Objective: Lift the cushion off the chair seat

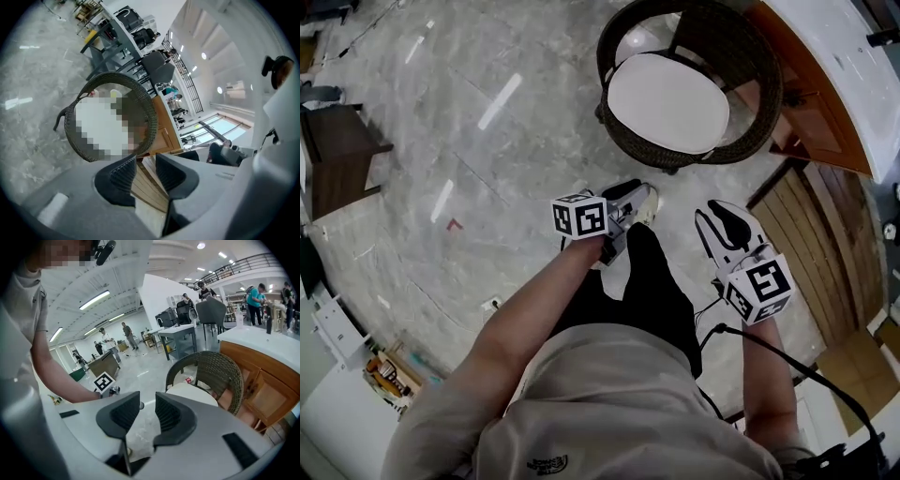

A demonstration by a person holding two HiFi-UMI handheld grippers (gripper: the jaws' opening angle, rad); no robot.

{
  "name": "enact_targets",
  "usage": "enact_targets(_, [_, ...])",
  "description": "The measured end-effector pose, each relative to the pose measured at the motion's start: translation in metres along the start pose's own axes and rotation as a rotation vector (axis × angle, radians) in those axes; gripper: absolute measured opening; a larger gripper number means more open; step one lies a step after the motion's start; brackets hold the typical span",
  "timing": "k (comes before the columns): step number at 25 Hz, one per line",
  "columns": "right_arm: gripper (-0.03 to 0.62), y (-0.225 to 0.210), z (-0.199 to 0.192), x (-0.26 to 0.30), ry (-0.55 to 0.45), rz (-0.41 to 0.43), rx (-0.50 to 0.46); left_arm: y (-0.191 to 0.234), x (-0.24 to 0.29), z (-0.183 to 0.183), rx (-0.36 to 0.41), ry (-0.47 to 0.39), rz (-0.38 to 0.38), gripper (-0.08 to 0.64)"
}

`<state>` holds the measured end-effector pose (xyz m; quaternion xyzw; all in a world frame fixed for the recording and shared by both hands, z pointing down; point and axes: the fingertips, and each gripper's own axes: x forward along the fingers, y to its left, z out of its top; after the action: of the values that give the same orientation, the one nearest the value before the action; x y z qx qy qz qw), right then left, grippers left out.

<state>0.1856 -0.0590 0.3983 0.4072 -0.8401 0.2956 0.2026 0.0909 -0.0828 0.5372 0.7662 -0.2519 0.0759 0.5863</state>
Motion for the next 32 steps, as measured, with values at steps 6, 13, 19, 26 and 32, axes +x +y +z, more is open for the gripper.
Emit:
enact_targets(6, [0.112,-0.037,-0.016,0.039,0.048,0.048,0.011,0.076,0.051,0.004,-0.143,-0.024,0.052,0.135])
enact_targets(13, [0.112,-0.07,-0.049,0.077,0.099,0.075,0.043,0.147,0.101,0.009,-0.249,-0.075,0.082,0.161])
enact_targets(19, [0.112,-0.094,-0.066,0.103,0.111,0.096,0.054,0.195,0.139,0.013,-0.307,-0.113,0.109,0.17])
enact_targets(26, [0.112,-0.106,-0.091,0.121,0.136,0.119,0.091,0.241,0.165,0.011,-0.435,-0.196,0.148,0.189])
enact_targets(32, [0.112,-0.103,-0.108,0.129,0.154,0.14,0.134,0.26,0.176,0.013,-0.488,-0.217,0.163,0.202])
